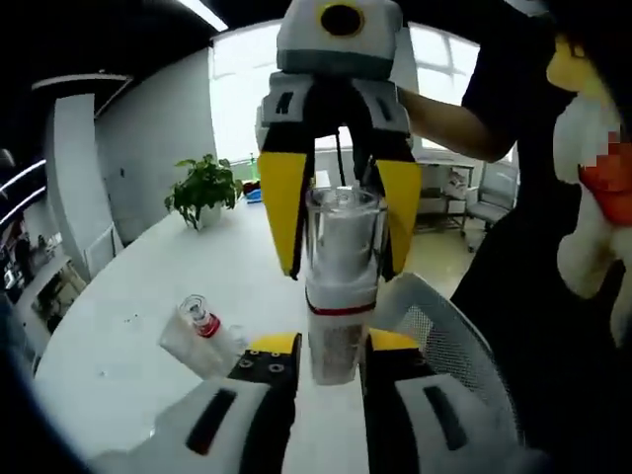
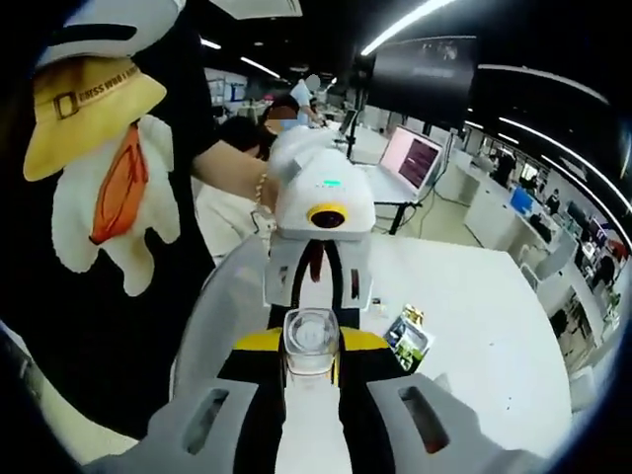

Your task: Arrange the skincare products in the storage area until every visible bottle or jar stands upright without overlapping.

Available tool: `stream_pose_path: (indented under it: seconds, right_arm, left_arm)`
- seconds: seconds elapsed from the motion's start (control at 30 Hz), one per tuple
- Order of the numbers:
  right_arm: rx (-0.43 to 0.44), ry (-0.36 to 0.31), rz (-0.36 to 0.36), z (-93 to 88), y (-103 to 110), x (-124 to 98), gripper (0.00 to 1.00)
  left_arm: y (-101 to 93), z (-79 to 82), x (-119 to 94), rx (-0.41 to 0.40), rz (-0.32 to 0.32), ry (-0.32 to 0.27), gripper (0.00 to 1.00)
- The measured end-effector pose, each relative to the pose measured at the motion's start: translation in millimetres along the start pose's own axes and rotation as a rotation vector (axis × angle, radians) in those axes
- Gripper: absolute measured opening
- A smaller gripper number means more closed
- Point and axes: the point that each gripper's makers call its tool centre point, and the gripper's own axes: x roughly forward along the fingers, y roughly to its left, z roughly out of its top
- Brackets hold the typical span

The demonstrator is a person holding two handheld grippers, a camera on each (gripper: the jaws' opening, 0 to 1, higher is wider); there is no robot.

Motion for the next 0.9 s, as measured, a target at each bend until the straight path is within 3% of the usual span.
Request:
stream_pose_path:
  seconds: [0.13, 0.53, 0.9]
  right_arm:
    - [0.007, 0.011, 0.002, -3.7, 1, 4, 0.19]
    - [0.02, 0.055, -0.022, -31.0, -8, 19, 0.2]
    - [0.075, 0.134, -0.014, -78.5, -29, 41, 0.2]
  left_arm:
    - [4.2, -6.6, 6, 0.026, 0.021, 0.025, 0.25]
    - [23.5, -35.2, 23, -0.026, 0.034, 0.054, 0.24]
    - [43.7, -72.6, 53, -0.028, 0.006, 0.114, 0.24]
